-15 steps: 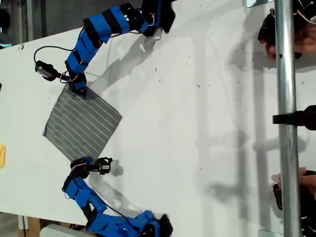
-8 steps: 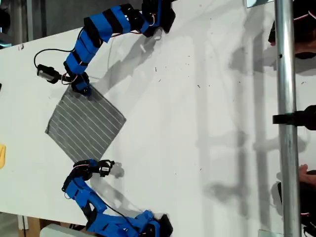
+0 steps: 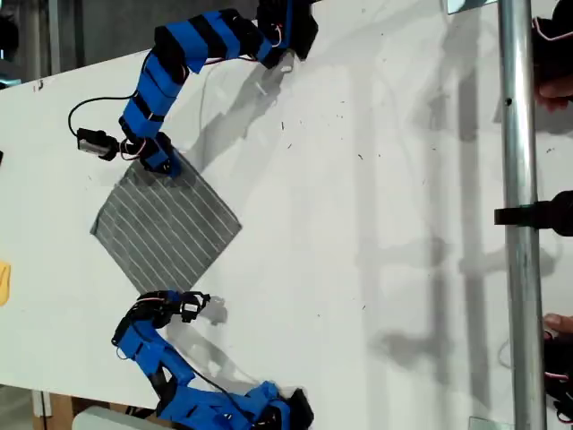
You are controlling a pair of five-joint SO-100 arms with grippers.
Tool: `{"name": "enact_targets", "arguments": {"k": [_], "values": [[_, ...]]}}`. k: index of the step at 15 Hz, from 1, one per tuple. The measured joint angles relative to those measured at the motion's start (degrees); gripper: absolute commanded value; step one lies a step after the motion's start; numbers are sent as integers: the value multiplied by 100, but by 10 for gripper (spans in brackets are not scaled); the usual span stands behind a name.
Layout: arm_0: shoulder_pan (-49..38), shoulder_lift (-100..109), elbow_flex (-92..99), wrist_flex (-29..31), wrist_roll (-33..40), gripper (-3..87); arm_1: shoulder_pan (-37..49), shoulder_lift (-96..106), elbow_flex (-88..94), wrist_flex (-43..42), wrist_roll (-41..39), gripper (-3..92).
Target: Grasp corners of a towel and fold twice.
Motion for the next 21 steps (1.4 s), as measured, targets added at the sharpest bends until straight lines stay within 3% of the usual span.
{"name": "enact_targets", "arguments": {"k": [4,6,10,16,21], "values": [[79,-97,-114,993,18,-28,-281,677,1055,-26,26,-3],[97,-97,-114,1204,18,-28,-554,1090,1679,-9,97,-3],[97,-97,-114,1266,18,-28,-1573,1995,2909,-62,615,-3],[185,-70,26,1266,9,-27,-3472,2443,3850,-817,1986,-3],[562,536,773,1354,-132,-26,-4140,2443,3867,-835,2514,-3]]}}
